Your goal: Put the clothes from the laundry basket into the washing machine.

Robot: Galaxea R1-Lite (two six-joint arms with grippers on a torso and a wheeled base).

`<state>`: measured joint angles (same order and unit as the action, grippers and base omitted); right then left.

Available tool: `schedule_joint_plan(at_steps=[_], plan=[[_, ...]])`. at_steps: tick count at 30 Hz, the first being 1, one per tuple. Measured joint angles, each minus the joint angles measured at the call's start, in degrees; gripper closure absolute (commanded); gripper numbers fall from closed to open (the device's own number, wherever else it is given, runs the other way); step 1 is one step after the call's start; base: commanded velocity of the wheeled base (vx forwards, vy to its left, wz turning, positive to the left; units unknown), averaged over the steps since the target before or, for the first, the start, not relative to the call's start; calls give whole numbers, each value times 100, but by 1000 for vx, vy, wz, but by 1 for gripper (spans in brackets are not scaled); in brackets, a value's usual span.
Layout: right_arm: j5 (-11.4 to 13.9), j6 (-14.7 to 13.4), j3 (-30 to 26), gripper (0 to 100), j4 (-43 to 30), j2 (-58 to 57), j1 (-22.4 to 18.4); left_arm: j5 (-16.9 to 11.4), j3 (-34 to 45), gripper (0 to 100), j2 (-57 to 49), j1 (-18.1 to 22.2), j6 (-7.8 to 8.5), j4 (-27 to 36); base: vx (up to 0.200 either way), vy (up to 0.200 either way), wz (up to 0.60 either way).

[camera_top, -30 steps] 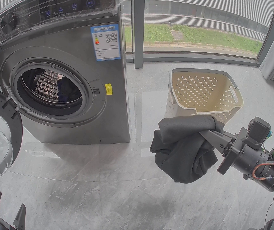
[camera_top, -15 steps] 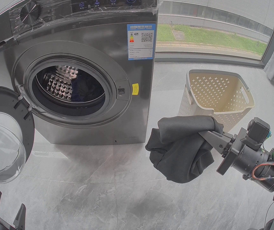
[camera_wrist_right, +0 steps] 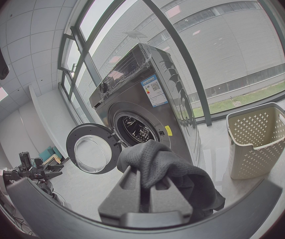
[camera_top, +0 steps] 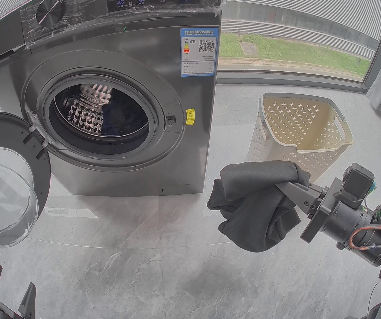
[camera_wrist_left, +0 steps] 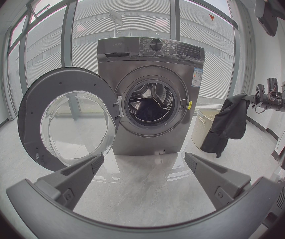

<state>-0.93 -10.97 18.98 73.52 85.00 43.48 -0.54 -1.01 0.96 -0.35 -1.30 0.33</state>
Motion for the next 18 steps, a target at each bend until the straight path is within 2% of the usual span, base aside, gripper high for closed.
schedule_joint_plan(at_steps=[3,18], plan=[[-2,0,0,100,2,9,0,0,0,0,0,0,0,0,0,0,0],[-24,5,-40,100,2,16,0,0,0,0,0,-2,0,2,0,200,0]])
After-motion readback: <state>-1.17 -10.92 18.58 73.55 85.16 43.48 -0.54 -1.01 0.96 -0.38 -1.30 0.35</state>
